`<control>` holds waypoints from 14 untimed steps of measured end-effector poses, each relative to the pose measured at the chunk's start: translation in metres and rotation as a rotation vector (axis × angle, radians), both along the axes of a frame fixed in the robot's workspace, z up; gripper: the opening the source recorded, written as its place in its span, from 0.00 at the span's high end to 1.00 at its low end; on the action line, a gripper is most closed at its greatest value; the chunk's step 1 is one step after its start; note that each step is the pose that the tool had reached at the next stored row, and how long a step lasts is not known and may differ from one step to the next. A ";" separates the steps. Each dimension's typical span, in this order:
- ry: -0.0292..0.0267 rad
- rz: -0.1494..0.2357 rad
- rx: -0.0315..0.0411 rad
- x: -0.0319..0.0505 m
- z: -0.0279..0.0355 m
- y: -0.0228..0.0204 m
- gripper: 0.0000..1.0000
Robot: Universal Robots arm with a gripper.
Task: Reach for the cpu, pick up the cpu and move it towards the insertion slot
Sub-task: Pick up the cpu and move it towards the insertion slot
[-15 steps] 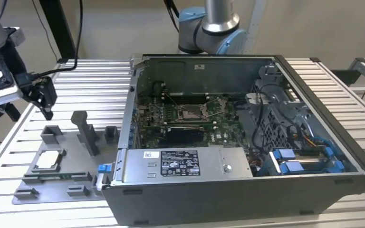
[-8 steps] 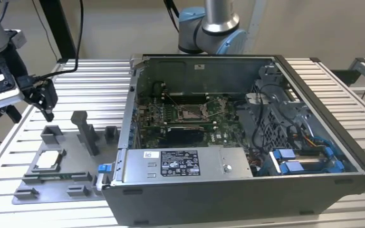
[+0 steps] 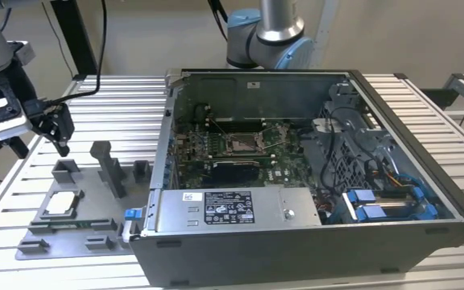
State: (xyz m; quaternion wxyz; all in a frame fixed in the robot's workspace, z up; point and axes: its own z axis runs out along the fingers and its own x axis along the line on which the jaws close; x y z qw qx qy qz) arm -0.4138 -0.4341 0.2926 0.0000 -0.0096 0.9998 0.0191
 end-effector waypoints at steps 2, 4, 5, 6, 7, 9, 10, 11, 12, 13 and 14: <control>0.0000 0.000 0.0000 -0.0001 -0.0013 0.0000 0.00; 0.0000 0.000 0.0000 -0.0001 -0.0026 0.0000 0.00; 0.0000 0.000 0.0000 -0.0002 -0.0034 0.0000 0.00; 0.0000 0.000 0.0000 -0.0003 -0.0041 0.0000 0.00; 0.0000 0.000 0.0000 -0.0004 -0.0049 0.0000 0.00; 0.0001 0.000 0.0000 -0.0007 -0.0064 -0.0002 0.00; 0.0001 0.000 -0.0001 -0.0008 -0.0072 -0.0007 0.00; 0.0001 0.000 -0.0001 -0.0008 -0.0079 -0.0013 0.00; -0.0001 0.000 0.0001 -0.0009 -0.0089 -0.0019 0.00; -0.0001 -0.001 0.0001 -0.0011 -0.0098 -0.0023 0.00; -0.0001 -0.001 0.0001 -0.0013 -0.0107 -0.0030 0.00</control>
